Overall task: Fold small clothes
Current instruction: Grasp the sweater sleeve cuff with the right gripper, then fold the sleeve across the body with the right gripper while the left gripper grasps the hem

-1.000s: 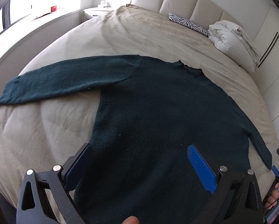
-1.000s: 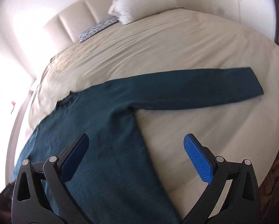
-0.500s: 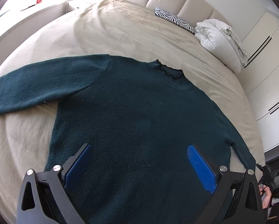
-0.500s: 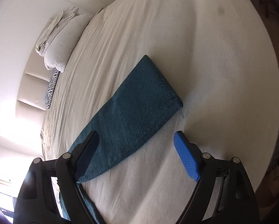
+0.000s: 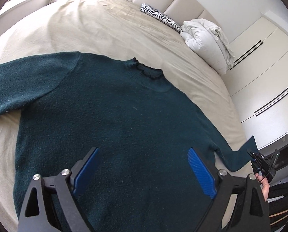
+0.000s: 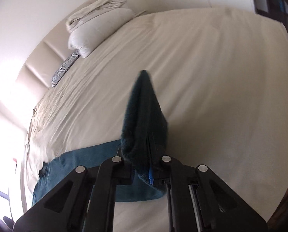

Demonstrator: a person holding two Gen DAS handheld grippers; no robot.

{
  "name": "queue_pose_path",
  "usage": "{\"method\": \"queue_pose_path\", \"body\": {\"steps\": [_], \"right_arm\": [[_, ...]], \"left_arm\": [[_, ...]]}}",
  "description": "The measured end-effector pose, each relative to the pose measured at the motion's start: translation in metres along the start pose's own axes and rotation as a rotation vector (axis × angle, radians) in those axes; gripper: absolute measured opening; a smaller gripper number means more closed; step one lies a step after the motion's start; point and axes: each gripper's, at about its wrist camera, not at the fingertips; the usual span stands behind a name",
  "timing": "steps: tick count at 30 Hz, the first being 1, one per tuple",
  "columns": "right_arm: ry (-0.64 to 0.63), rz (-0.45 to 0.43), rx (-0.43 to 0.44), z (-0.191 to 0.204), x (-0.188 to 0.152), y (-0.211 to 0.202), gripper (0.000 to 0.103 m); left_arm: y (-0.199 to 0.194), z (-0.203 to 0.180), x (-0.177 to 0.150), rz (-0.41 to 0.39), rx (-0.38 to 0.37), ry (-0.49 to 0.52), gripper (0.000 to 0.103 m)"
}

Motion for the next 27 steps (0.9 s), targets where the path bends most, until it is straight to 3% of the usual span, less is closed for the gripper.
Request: {"method": "queue_pose_path", "body": {"steps": [3, 6, 9, 12, 16, 18, 20, 23, 27], "right_arm": [[-0.201, 0.041, 0.087, 0.087, -0.024, 0.014, 0.009], [-0.334, 0.122, 0.171, 0.164, -0.072, 0.032, 0.009], [-0.423, 0.215, 0.229, 0.219, -0.129, 0.053, 0.009], [-0.444, 0.294, 0.224, 0.243, -0.178, 0.080, 0.010], [-0.372, 0.411, 0.241, 0.218, -0.211, 0.104, 0.025], [-0.313, 0.391, 0.276, 0.199, -0.209, 0.097, 0.030], [-0.285, 0.356, 0.287, 0.185, -0.236, 0.067, 0.062], [-0.237, 0.330, 0.301, 0.168, -0.245, 0.043, 0.065], [-0.082, 0.390, 0.329, 0.131, -0.241, 0.043, 0.065]], "left_arm": [[0.002, -0.001, 0.006, -0.008, -0.055, -0.016, 0.091], [0.004, 0.007, 0.007, -0.011, -0.110, -0.064, 0.090], [0.011, 0.013, 0.005, 0.006, -0.158, -0.103, 0.090], [0.020, 0.013, 0.003, 0.031, -0.199, -0.122, 0.090], [0.037, 0.009, -0.002, 0.082, -0.245, -0.151, 0.090], [0.046, 0.006, -0.004, 0.101, -0.261, -0.161, 0.090], [0.057, 0.001, -0.006, 0.123, -0.265, -0.165, 0.090], [0.073, -0.005, -0.011, 0.167, -0.280, -0.189, 0.090], [0.097, -0.025, -0.011, 0.217, -0.276, -0.169, 0.088]]}}
Point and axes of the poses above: each gripper's, at about its wrist camera, not at the fingertips, and y roughly the way its jaws point, z to its left, x to its top, and after that the axes turned 6 degrees about y, right-handed
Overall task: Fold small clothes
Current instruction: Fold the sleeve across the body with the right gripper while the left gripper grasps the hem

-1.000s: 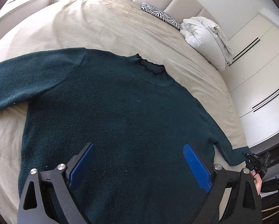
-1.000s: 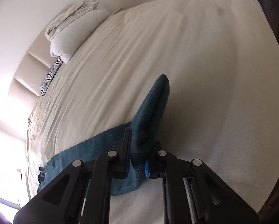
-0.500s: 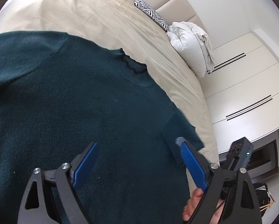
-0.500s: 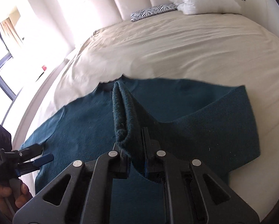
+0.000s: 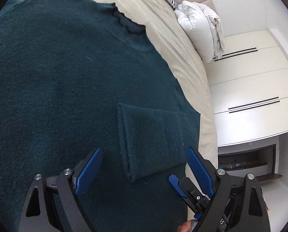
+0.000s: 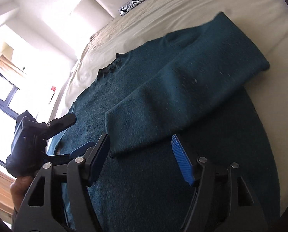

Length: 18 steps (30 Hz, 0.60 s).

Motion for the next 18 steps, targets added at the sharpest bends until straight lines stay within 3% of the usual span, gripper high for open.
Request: {"method": "queue_pose_path", "body": {"steps": [6, 8, 13, 18], "right_arm": [[0.141, 0.000, 0.090, -0.029, 0.006, -0.017, 0.065], [0.179, -0.004, 0.115, -0.037, 0.011, -0.023, 0.065], [0.248, -0.015, 0.148, -0.052, 0.021, -0.035, 0.065], [0.289, -0.042, 0.141, -0.065, 0.032, -0.041, 0.065]], "left_arm": [[0.032, -0.009, 0.008, 0.056, 0.077, 0.026, 0.045], [0.032, -0.014, 0.013, 0.064, 0.090, 0.054, 0.008], [0.003, -0.023, 0.038, -0.025, 0.087, 0.129, 0.009], [-0.045, -0.010, 0.070, -0.154, 0.156, 0.177, 0.009]]}}
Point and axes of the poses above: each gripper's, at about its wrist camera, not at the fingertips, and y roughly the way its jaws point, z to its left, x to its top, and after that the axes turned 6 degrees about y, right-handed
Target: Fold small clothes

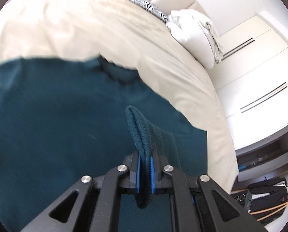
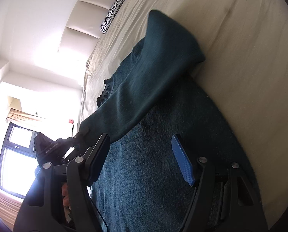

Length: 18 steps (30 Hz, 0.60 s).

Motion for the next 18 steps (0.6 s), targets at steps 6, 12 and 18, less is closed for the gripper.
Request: {"method": "queue_pose_path", "body": {"steps": [6, 12, 18], "right_arm": [[0.036, -0.004, 0.016, 0.001, 0.014, -0.007, 0.067], [-0.102, -0.092, -0.070, 0.039, 0.062, -0.034, 0.067], [-0.221, -0.077, -0.191, 0.060, 0.132, -0.015, 0.064]], "left_arm": [[-0.011, 0.052, 0.008, -0.032, 0.079, -0.054, 0.009], [-0.010, 0.079, 0.003, -0.047, 0.106, -0.068, 0.009], [-0.016, 0.087, 0.003, -0.108, 0.116, -0.056, 0.009]]}}
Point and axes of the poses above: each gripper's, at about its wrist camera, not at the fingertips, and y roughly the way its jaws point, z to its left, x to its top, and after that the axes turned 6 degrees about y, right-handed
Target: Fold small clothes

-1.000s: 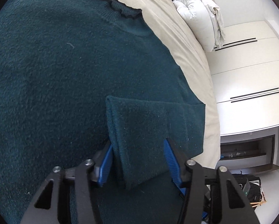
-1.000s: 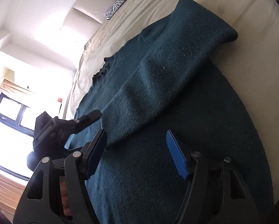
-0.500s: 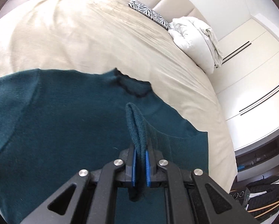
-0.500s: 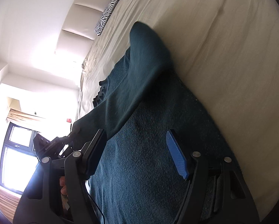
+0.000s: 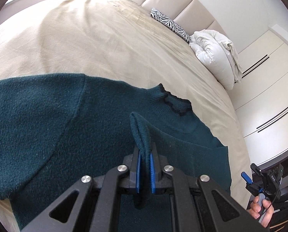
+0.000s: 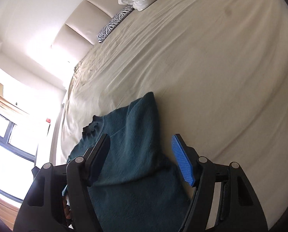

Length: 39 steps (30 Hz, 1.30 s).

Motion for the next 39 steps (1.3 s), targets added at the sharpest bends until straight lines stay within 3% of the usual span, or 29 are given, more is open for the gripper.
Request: {"method": "queue_pose_path", "body": {"steps": [3, 8, 11, 13, 17, 25, 28, 31, 34, 39], "right_arm": [[-0.042, 0.046, -0.026, 0.003, 0.020, 0.026, 0.058], [-0.006, 0.102, -0.039, 0.007, 0.037, 0.080, 0.034], [-0.028, 0.144, -0.067, 0.011, 0.040, 0.109, 0.031], [-0.079, 0.157, -0.098, 0.019, 0.037, 0.118, 0.027], [-0.133, 0.149, -0.153, 0.025, 0.041, 0.133, 0.009], [-0.150, 0.064, -0.130, 0.032, 0.043, 0.121, 0.006], [-0.167, 0.056, -0.200, 0.023, 0.044, 0.131, 0.008], [-0.088, 0.053, -0.116, 0.010, 0.050, 0.122, 0.010], [-0.025, 0.039, -0.100, 0.000, 0.058, 0.114, 0.012], [-0.049, 0.090, -0.065, 0.003, 0.059, 0.117, 0.012]], "left_arm": [[0.006, 0.002, -0.005, 0.038, 0.003, 0.017, 0.009], [0.011, 0.002, -0.012, 0.054, -0.007, 0.010, 0.009], [0.007, 0.001, -0.016, 0.050, -0.006, 0.022, 0.009], [0.003, 0.003, -0.018, 0.042, 0.005, 0.034, 0.009], [0.001, 0.007, -0.023, 0.034, 0.000, 0.005, 0.010], [0.002, 0.007, -0.027, 0.022, 0.010, 0.004, 0.010], [0.001, 0.008, -0.029, 0.021, 0.014, -0.001, 0.009], [-0.002, 0.009, -0.030, 0.019, 0.012, 0.003, 0.009], [0.000, 0.006, -0.030, 0.018, 0.012, -0.002, 0.009], [0.001, 0.005, -0.031, -0.004, -0.015, 0.003, 0.009]]}}
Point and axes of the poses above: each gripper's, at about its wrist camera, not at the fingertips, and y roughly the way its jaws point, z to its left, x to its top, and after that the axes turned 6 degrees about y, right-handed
